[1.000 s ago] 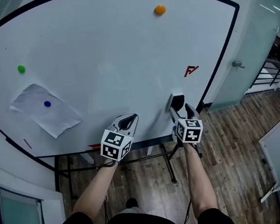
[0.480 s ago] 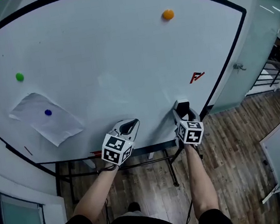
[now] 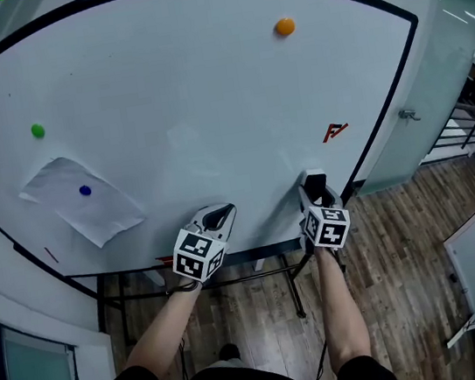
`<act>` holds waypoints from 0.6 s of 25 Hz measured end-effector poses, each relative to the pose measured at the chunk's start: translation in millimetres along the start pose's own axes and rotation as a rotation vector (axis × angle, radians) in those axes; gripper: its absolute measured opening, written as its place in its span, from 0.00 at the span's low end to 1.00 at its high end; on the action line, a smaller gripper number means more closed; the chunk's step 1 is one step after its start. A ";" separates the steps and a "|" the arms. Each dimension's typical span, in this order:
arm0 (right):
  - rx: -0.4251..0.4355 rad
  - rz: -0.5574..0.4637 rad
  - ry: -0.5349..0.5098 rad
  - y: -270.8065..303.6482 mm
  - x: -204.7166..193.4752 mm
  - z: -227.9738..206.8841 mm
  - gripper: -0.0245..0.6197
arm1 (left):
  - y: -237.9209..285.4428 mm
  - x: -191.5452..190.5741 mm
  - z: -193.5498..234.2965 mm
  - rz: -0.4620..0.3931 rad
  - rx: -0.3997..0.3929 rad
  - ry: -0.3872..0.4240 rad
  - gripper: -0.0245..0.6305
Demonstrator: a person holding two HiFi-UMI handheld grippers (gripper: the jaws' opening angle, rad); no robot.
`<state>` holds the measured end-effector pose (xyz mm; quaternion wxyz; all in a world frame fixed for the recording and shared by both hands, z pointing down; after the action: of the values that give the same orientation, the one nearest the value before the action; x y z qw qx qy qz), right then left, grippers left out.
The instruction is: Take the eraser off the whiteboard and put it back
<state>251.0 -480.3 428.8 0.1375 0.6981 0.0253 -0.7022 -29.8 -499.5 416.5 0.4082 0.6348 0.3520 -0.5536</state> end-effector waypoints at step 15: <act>0.081 0.025 -0.045 -111.2 14.4 -25.2 0.42 | -12.1 23.9 -79.6 -0.079 0.096 -0.091 0.07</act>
<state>250.3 -370.0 396.6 0.1185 0.6874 -0.0149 -0.7164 -4.2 -422.3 395.6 0.3707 0.6136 0.3307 -0.6138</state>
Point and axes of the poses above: the fingertips, and each gripper's own axes: y forward along the fingers, z to its left, x out of its top, the point moved 8 cm from there along -y, backward along the fingers, and after that the axes turned 9 degrees about -x, right-handed, at the moved point
